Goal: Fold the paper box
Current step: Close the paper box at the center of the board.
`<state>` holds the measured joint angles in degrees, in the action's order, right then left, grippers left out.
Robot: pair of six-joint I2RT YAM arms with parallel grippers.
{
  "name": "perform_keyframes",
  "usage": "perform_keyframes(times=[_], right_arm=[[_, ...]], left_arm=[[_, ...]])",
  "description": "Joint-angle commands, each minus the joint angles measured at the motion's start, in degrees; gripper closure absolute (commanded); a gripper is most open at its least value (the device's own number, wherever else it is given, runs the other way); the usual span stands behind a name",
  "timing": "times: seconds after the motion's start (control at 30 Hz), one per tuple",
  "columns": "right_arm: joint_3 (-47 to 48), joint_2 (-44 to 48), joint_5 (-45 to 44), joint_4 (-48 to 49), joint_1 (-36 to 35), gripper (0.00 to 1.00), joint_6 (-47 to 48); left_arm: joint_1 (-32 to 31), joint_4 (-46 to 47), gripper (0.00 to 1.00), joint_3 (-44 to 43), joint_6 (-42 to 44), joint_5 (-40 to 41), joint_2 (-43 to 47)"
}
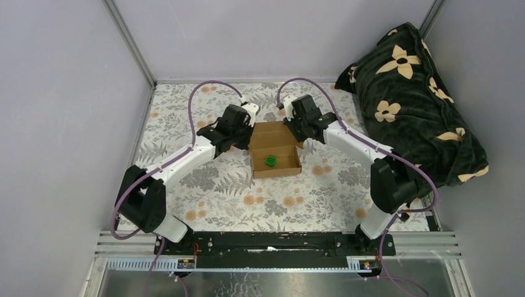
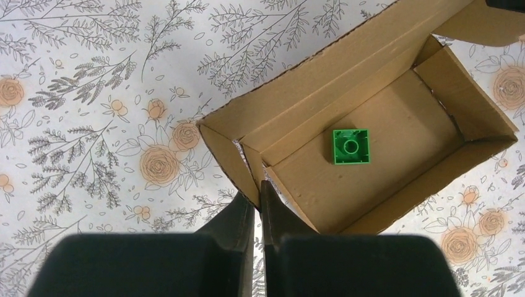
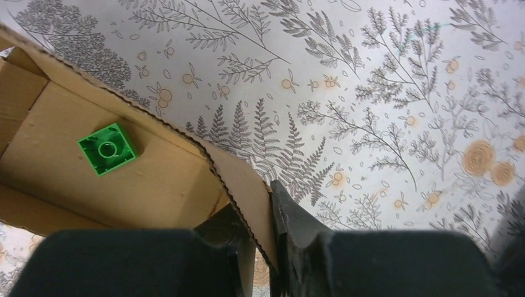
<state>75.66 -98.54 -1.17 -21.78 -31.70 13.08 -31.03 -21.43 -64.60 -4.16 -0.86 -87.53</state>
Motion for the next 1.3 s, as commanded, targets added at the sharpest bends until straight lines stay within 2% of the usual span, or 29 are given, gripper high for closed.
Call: perform_keyframes(times=[0.0, 0.73, 1.0, 1.27], right_arm=[[-1.86, 4.11, -5.35, 7.42, -4.09, 0.81, -2.80], [-13.84, 14.08, -13.73, 15.62, -8.05, 0.77, -9.36], [-14.81, 14.57, -18.73, 18.68, -11.17, 0.77, -12.69], [-15.50, 13.82, -22.44, 20.62, -13.42, 0.77, -18.17]], left_arm=[[-3.77, 8.13, 0.92, 1.79, -4.04, 1.44, 1.68], [-15.46, 10.28, 0.93, 4.30, -11.25, 17.71, 3.28], [-19.76, 10.09, 0.94, 2.53, -14.52, 23.26, 0.80], [-20.82, 10.41, 0.94, 1.52, -17.63, 28.22, -0.98]])
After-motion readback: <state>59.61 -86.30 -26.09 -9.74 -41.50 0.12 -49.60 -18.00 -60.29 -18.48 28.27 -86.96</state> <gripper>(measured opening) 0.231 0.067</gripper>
